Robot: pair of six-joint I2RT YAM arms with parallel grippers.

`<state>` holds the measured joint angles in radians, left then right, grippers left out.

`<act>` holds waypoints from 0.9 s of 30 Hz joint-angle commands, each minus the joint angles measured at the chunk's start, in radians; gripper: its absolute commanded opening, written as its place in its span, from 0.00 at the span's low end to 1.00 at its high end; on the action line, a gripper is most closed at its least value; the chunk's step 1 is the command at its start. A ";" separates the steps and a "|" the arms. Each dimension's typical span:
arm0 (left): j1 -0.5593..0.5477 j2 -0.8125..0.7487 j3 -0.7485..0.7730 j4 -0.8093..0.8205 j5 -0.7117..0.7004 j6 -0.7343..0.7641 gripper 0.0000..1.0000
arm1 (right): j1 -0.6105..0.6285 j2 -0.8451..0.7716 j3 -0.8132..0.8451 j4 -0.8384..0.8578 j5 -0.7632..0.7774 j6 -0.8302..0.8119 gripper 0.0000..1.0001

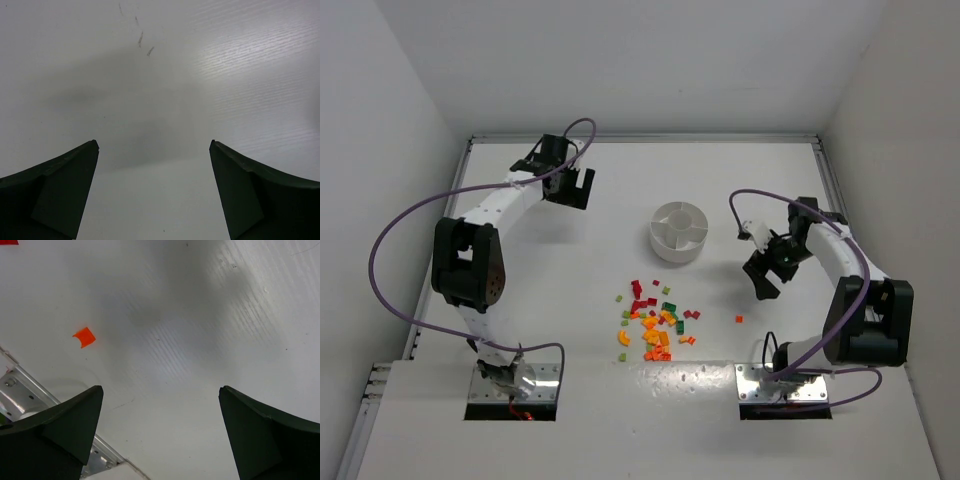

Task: Sort the legos into containers by color

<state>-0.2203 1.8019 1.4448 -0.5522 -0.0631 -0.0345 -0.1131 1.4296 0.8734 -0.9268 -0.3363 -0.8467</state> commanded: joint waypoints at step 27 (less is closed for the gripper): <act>0.024 0.001 0.080 -0.035 0.324 0.067 1.00 | 0.096 -0.106 -0.120 -0.165 -0.093 -1.498 0.54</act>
<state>-0.2138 1.8023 1.5024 -0.5919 0.2047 0.0429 -0.0235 1.3476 0.7704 -1.0683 -0.3328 -1.8771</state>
